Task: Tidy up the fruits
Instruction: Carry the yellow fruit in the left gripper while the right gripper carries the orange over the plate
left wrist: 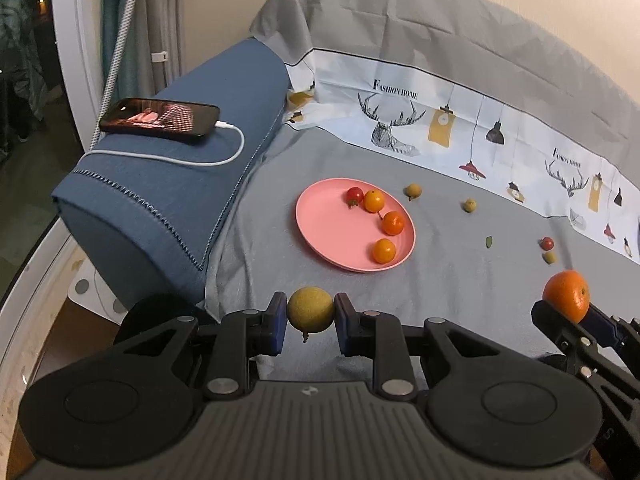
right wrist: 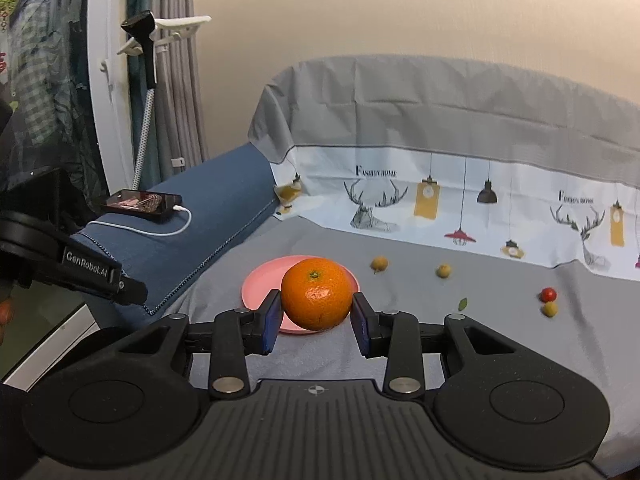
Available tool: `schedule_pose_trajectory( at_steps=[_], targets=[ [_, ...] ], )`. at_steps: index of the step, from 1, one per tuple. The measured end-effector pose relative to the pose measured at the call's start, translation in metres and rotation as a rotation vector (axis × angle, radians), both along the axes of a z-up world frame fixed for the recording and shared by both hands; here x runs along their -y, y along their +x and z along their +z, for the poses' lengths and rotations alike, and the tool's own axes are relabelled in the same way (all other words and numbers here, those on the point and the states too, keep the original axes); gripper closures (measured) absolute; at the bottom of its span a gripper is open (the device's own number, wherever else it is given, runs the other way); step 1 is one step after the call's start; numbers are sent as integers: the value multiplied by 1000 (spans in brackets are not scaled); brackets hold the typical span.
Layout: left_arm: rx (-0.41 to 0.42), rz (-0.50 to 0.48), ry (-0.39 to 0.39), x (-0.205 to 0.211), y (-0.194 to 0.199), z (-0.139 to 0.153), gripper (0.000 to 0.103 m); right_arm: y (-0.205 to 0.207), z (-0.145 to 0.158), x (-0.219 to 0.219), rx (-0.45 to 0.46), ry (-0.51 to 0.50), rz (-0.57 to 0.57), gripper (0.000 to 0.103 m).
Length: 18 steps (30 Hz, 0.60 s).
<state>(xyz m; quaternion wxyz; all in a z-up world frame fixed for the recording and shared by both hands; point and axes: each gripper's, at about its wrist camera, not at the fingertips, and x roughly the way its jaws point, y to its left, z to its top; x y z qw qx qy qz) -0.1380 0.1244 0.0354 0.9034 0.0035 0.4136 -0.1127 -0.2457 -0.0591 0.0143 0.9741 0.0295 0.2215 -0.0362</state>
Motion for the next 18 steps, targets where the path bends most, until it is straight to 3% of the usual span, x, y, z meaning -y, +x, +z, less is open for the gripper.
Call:
schedule_pose_trajectory(
  at_steps=[18],
  targets=[
    [35, 13, -54, -15, -15, 6, 75, -12, 7, -13, 11, -41, 13, 65]
  ],
)
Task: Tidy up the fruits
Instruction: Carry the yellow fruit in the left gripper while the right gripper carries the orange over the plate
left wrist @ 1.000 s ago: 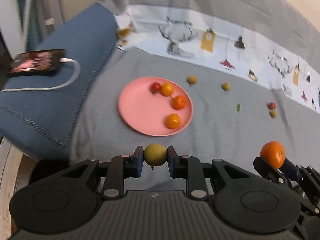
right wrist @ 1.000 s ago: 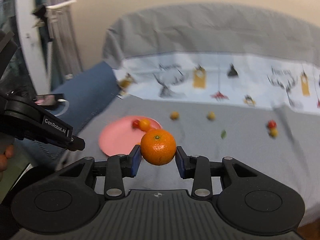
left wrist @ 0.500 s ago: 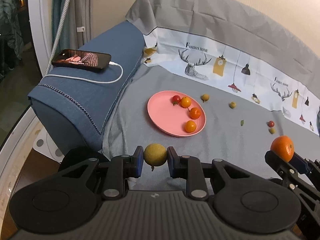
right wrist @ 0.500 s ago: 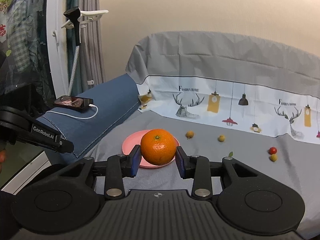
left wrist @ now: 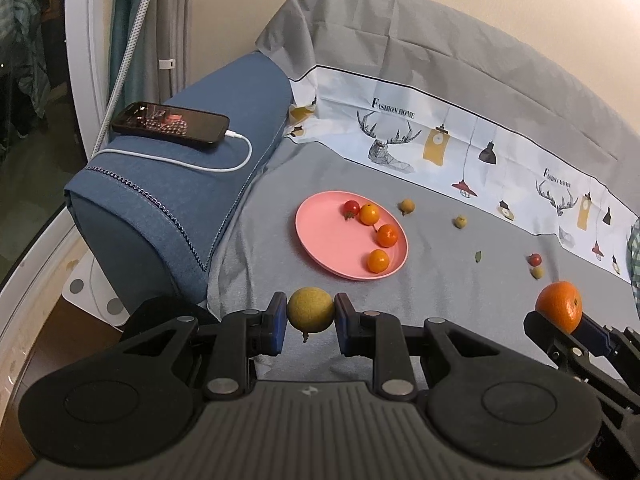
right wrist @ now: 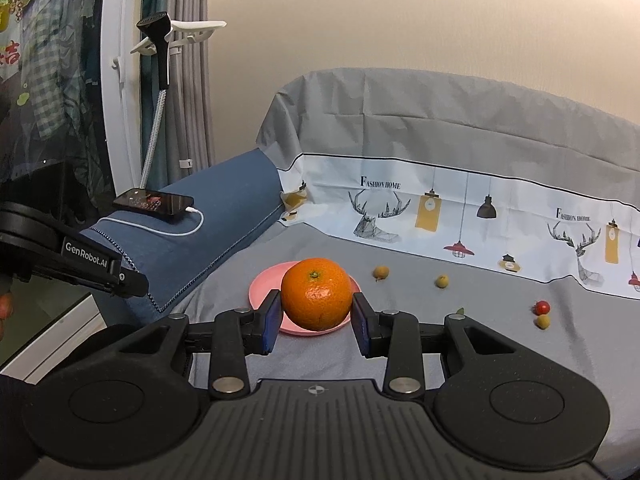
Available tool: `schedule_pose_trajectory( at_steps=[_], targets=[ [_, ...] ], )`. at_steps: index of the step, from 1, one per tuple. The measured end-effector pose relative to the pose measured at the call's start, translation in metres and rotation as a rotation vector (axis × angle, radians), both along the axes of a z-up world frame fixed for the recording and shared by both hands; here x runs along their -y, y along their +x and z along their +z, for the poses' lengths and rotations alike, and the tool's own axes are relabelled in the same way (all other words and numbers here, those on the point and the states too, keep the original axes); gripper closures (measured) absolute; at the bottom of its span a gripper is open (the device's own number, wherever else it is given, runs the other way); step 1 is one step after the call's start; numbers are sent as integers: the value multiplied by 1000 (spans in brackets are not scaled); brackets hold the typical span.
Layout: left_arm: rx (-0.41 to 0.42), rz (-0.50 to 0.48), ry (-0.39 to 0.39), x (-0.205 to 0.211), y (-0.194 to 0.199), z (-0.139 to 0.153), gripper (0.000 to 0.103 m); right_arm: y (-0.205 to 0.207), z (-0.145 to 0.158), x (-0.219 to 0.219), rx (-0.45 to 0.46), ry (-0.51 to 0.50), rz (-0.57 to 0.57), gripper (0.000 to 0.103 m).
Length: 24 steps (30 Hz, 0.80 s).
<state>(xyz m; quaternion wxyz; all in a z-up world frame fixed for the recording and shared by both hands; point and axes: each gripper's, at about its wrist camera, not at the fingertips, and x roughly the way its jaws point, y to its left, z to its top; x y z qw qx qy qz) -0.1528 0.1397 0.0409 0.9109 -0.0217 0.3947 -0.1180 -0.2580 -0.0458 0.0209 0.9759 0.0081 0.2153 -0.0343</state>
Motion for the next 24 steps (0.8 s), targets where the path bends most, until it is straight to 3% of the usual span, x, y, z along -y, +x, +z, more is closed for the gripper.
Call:
schedule_pose_trajectory(
  at_steps=[24],
  targets=[
    [-61, 1, 2, 2, 28, -19, 75, 26, -14, 2, -87, 0, -1, 65]
  ],
)
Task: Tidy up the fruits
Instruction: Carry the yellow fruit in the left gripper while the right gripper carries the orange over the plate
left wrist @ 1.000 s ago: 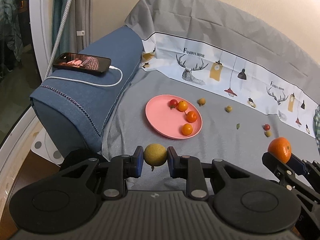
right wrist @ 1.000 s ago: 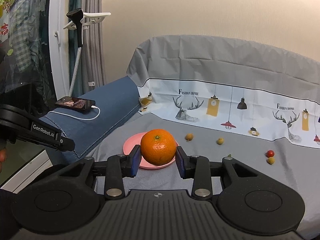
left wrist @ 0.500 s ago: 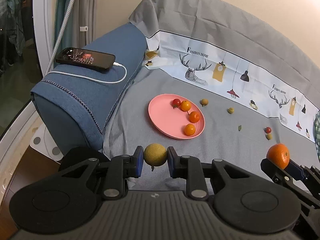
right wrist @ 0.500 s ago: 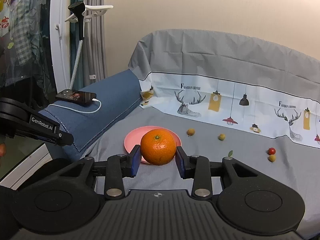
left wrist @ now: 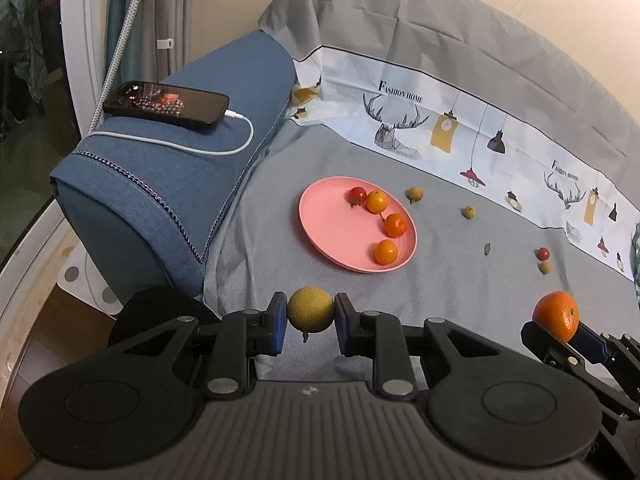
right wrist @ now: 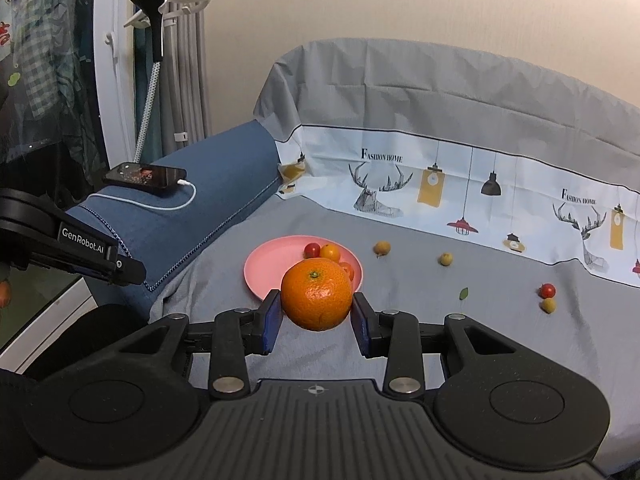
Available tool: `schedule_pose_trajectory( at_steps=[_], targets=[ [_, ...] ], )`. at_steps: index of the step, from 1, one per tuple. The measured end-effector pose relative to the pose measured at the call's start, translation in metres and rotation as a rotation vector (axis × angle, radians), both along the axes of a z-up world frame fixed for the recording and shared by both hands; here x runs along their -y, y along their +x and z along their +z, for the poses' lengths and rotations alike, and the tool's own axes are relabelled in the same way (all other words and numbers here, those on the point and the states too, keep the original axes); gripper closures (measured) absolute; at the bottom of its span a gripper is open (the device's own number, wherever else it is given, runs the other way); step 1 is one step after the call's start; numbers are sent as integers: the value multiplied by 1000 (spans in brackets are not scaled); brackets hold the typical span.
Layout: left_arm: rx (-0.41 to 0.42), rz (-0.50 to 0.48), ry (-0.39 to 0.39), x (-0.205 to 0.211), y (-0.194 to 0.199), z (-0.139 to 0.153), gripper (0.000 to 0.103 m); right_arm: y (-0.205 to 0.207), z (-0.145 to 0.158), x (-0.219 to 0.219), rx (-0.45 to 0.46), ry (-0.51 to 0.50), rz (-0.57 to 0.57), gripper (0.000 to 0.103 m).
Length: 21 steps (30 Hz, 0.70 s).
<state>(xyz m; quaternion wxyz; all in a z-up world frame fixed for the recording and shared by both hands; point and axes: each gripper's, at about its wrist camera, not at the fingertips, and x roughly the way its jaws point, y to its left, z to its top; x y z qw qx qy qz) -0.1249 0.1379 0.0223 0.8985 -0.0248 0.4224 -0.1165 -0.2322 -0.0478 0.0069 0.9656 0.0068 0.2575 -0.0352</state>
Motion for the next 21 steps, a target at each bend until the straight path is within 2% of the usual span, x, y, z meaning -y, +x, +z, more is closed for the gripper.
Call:
schedule_pose_trajectory(
  at_steps=[12, 21],
  targets=[
    [-40, 4, 14, 6, 29, -12, 75, 26, -9, 5, -52, -15, -10, 65],
    [-51, 15, 25, 15, 64, -17, 75, 60, -16, 13, -80, 15, -16, 65]
  ],
)
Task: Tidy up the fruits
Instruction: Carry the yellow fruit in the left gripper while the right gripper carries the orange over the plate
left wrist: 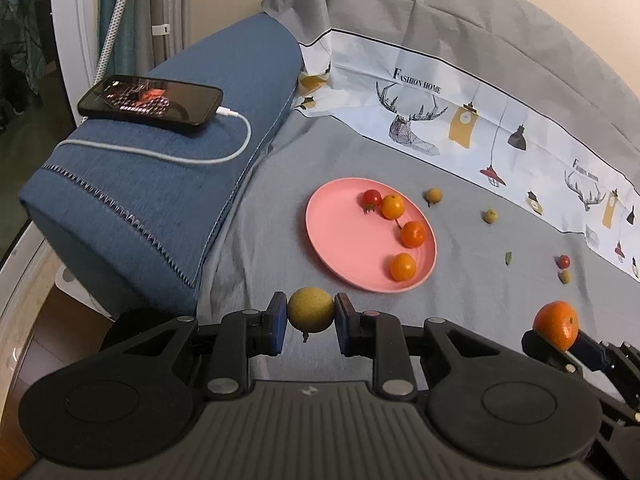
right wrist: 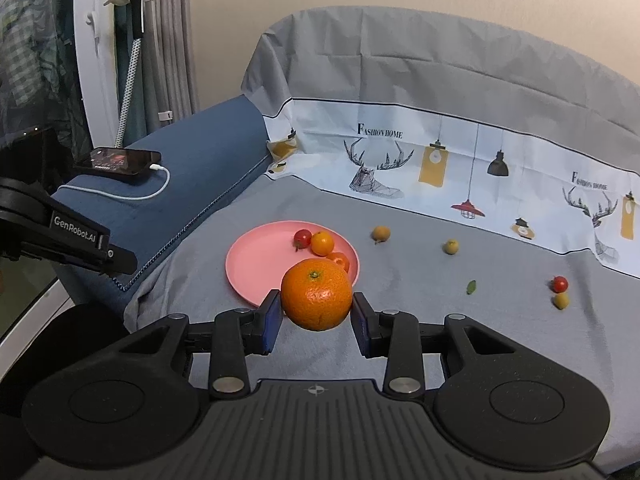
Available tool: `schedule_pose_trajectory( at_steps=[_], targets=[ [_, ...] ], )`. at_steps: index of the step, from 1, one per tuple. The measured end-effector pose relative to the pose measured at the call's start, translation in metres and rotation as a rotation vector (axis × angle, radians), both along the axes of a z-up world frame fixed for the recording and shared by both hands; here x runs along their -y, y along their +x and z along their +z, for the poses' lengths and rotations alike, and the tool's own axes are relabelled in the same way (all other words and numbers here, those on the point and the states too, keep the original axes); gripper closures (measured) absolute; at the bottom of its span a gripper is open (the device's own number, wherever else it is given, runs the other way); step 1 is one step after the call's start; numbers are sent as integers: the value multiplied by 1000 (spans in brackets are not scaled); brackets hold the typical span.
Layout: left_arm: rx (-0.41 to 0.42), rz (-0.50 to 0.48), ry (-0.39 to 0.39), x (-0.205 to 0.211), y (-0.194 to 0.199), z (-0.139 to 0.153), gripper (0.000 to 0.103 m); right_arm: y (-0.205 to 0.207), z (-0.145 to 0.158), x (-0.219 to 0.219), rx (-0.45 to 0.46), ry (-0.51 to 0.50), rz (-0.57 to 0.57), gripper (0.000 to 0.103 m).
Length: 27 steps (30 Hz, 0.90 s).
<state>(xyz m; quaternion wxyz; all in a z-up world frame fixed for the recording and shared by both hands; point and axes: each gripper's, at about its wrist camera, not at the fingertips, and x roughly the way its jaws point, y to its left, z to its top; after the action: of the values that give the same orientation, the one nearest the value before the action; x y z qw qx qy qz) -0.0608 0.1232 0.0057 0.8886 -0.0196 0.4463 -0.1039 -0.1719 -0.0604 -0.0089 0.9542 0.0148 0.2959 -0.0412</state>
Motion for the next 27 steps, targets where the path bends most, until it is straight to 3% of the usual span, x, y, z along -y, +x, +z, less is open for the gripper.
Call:
schedule_pose_trajectory(
  at_steps=[13, 27],
  targets=[
    [-49, -25, 25, 41, 68, -29, 75, 64, -33, 17, -74, 49, -12, 65],
    [-72, -104, 90, 95, 143, -79, 75, 147, -79, 37, -133, 59, -1, 65]
  ],
)
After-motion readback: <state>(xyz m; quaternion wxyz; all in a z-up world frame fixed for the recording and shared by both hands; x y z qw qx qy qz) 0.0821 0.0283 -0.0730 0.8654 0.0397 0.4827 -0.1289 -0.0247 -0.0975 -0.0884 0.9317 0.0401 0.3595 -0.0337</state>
